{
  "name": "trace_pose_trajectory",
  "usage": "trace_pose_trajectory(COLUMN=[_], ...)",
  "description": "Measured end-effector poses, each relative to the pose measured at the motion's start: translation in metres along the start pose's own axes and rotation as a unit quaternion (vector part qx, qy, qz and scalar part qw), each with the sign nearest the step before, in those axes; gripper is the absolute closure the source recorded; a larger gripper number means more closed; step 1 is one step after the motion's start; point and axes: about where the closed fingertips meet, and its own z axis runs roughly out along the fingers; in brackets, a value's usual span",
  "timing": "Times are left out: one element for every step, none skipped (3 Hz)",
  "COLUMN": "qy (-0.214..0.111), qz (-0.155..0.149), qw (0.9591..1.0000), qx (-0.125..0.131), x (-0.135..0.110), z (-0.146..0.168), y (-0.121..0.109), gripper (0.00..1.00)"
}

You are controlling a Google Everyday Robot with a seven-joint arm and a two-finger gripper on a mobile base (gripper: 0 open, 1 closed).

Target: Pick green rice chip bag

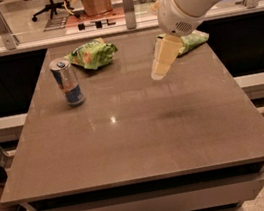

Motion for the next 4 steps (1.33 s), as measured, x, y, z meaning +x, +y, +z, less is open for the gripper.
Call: trace_pose_trajectory(qy=[0.007,0.011,0.006,-0.006], qz=[0.001,0.009,0.007,0.001], qw=[0.9999,0.9997,0.9996,0.9996], qx=[0.011,0.020,0.028,0.028], x=[-0.009,-0.013,-0.025,-0.042], z=[0.039,0.069,0.089,0.106], y=[-0.016,-0.030,-0.044,-0.057], gripper=[0.00,0.00,0.00,0.00])
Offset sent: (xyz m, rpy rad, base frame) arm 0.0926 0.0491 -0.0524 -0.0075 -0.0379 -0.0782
